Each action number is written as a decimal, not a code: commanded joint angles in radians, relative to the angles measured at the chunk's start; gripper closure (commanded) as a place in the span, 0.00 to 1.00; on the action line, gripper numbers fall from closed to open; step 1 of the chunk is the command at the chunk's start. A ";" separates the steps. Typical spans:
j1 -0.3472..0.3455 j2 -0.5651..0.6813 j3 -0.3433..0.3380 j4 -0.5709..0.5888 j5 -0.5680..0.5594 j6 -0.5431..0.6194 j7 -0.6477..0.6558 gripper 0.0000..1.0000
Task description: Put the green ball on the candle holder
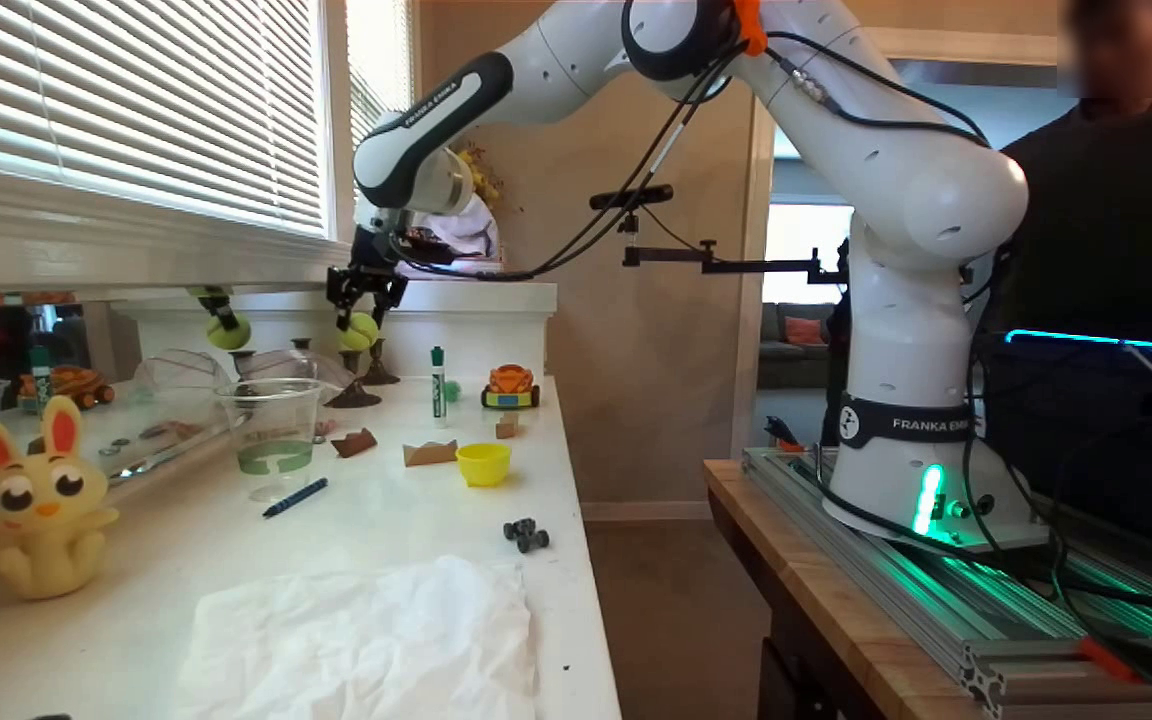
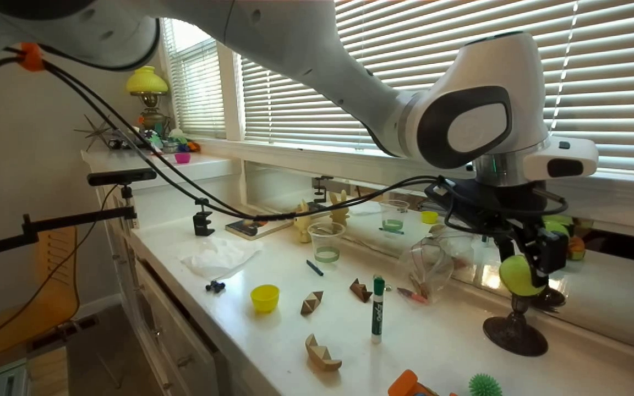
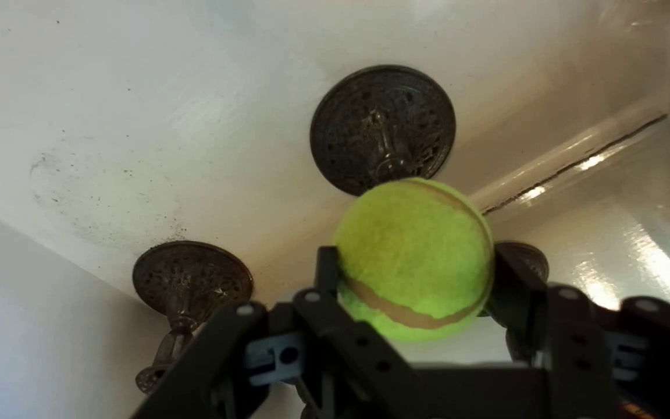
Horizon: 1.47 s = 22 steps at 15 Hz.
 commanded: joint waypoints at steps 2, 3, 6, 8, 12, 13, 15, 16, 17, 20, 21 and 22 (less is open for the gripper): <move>-0.015 0.024 0.015 0.039 0.025 0.011 0.003 0.59; -0.017 0.027 0.016 0.041 0.027 0.013 0.002 0.59; -0.022 0.036 0.021 0.049 0.037 0.033 0.003 0.59; -0.025 0.044 0.025 0.060 0.040 0.042 0.003 0.59; -0.027 0.052 0.033 0.071 0.042 0.051 0.002 0.59; -0.024 0.052 0.032 0.072 0.038 0.047 0.004 0.59; -0.023 0.055 0.032 0.076 0.036 0.043 0.005 0.59; -0.022 0.057 0.031 0.080 0.033 0.041 0.006 0.59; -0.020 0.060 0.030 0.082 0.031 0.042 0.008 0.59; -0.018 0.063 0.025 0.083 0.026 0.041 0.011 0.59; -0.018 0.064 0.025 0.084 0.026 0.040 0.012 0.59; -0.018 0.064 0.023 0.084 0.024 0.040 0.012 0.59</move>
